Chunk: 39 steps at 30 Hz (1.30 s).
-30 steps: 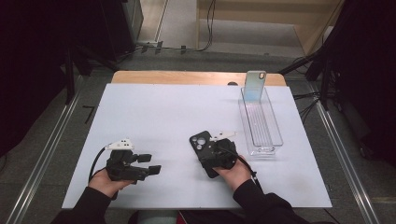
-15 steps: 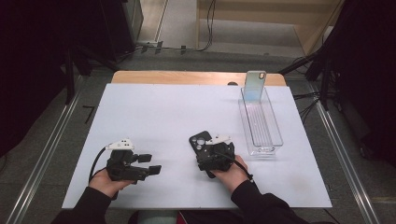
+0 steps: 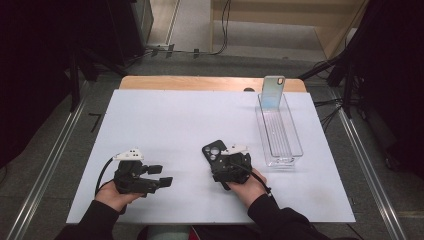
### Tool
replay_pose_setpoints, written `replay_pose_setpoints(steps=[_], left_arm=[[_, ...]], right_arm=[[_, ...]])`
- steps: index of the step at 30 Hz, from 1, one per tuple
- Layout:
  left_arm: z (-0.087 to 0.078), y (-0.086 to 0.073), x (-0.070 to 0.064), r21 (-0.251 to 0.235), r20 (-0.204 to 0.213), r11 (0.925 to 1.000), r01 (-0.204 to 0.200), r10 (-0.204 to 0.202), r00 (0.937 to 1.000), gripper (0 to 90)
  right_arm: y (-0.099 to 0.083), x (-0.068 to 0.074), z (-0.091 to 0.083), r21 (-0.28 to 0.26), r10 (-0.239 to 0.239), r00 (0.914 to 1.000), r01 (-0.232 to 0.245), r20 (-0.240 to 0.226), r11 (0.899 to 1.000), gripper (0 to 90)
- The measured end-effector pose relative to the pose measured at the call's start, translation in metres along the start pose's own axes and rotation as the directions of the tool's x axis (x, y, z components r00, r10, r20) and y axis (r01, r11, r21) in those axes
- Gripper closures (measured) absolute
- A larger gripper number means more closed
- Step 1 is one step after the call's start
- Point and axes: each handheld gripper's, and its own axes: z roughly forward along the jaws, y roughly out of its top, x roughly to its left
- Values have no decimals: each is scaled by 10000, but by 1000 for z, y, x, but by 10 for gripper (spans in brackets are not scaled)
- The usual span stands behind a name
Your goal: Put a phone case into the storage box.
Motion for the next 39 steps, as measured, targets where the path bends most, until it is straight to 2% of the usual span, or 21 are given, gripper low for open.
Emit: replay_pose_setpoints(steps=[10, 11, 16, 23, 27, 30, 35, 39], left_arm=[[0, 0, 0, -8, 10, 10000, -3, 3, 10000, 308], [0, 0, 0, -10, -1, 10000, 9, -9, 10000, 309], [0, 1, 0, -76, 3, 10000, 39, -39, 10000, 308], [-2, 3, -2, -203, -29, 9996, 199, -200, 9998, 308], [-3, 6, -2, -448, 157, 9965, 710, -704, 9974, 280], [-5, 9, -4, -627, 141, 9951, 762, -754, 9971, 259], [-3, 17, -10, -547, -194, 9951, 826, -838, 9963, 234], [0, 24, -13, -474, -61, 9938, 1002, -1006, 9949, 234]], right_arm=[[4, -6, -2, 162, 159, 9992, -153, -370, 9998, 130], [5, -6, -3, 161, 287, 9986, -280, -445, 9995, 130], [10, -10, -11, -89, 429, 9971, -436, -627, 9990, 130], [21, -12, -33, -754, 559, 9929, -640, -1053, 9951, 130], [24, -12, -42, -995, 669, 9908, -789, -1180, 9919, 129], [25, -12, -48, -1146, 765, 9889, -913, -1274, 9892, 129], [24, -10, -56, -1312, 841, 9866, -1026, -1396, 9860, 129], [24, -7, -63, -1524, 963, 9838, -1195, -1512, 9811, 129]])
